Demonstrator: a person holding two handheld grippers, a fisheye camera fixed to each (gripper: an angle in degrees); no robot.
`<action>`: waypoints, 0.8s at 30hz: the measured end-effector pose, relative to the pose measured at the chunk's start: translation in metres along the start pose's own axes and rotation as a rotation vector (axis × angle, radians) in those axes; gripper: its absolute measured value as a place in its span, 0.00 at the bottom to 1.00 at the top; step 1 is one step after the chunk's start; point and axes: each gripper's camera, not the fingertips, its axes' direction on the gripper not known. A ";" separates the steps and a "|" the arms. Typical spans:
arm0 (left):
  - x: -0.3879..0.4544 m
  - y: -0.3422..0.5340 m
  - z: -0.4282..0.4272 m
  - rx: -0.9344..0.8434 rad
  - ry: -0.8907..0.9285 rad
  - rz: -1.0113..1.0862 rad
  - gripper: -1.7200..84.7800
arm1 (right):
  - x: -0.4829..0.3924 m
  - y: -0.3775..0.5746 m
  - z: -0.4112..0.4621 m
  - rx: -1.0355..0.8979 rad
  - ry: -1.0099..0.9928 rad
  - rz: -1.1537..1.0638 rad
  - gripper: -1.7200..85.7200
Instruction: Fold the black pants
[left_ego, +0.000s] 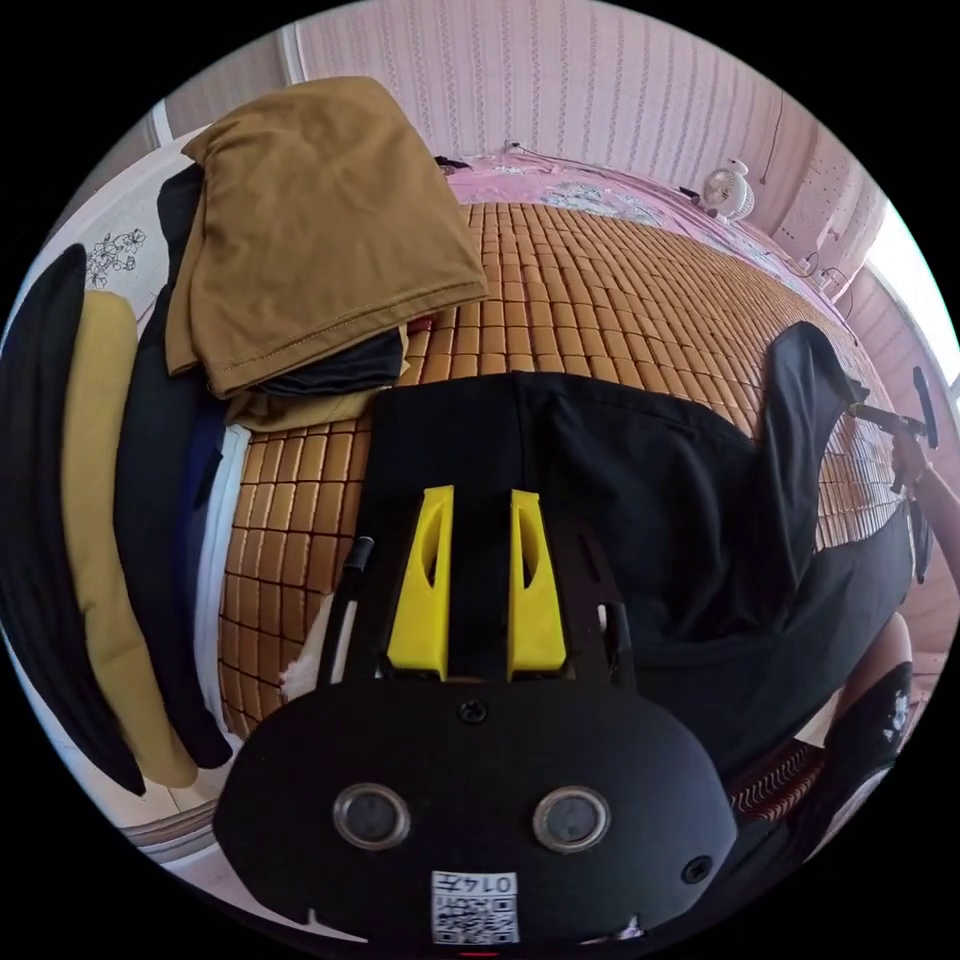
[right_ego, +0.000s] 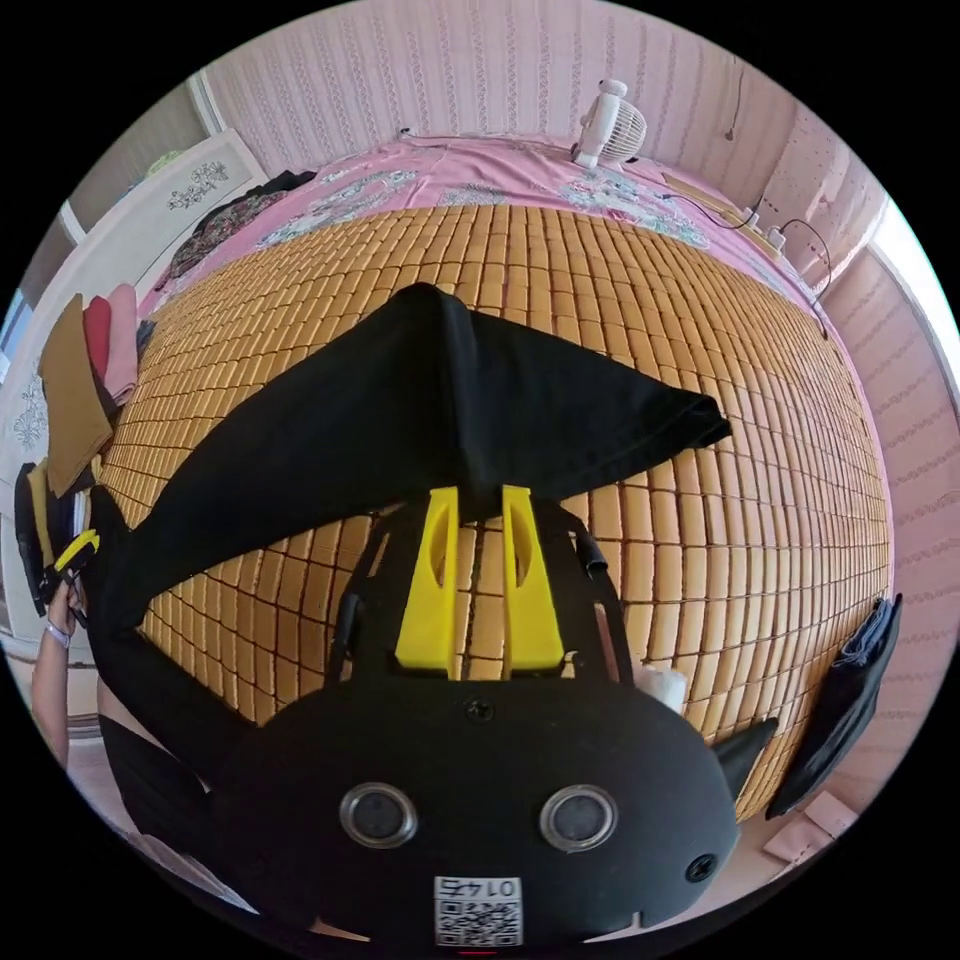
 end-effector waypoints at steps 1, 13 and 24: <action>0.003 0.003 0.000 0.009 -0.015 0.004 0.12 | 0.000 0.000 -0.001 0.000 0.008 -0.015 0.05; -0.011 0.013 0.007 -0.023 -0.077 -0.045 0.06 | 0.091 0.080 -0.230 0.406 0.020 -0.001 0.03; -0.026 0.009 0.022 -0.036 -0.046 -0.091 0.06 | 0.168 0.011 -0.151 0.104 0.058 0.234 0.05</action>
